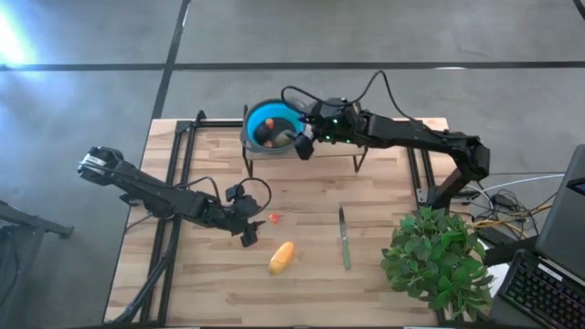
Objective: Pick & Place Fruit
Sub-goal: Put the orange peach in the blue strainer bowl on the shelf
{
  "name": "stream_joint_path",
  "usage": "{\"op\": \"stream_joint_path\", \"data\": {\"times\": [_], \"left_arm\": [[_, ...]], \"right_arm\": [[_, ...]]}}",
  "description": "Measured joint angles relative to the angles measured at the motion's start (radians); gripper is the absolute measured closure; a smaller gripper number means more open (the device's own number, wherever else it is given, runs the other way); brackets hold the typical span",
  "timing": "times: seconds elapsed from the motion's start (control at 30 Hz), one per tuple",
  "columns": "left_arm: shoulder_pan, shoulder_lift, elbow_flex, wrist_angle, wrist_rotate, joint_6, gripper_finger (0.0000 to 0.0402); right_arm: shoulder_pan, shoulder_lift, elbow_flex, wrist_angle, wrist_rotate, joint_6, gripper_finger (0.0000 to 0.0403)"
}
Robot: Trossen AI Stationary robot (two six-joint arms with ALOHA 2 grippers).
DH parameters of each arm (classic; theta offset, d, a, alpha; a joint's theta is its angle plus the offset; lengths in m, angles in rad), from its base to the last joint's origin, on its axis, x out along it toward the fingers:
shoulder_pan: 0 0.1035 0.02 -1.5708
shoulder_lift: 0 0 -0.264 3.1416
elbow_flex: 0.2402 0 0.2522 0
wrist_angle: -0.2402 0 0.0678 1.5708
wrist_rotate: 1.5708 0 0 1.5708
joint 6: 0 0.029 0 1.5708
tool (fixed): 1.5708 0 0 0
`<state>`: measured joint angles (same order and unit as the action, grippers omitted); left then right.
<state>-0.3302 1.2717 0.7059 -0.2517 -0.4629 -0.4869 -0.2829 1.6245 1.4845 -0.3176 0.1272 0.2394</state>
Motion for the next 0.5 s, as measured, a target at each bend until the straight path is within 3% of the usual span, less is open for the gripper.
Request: {"op": "stream_joint_path", "data": {"times": [0.23,0.5], "left_arm": [[0.0,0.029,-0.002,0.051,0.001,0.072,0.0174],[0.01,0.126,0.0,0.124,-0.027,0.046,0.0174]], "right_arm": [[0.053,-0.074,-0.023,-0.05,0.004,-0.109,0.0107],[0.084,-0.125,-0.102,-0.046,0.007,-0.112,0.0132]]}}
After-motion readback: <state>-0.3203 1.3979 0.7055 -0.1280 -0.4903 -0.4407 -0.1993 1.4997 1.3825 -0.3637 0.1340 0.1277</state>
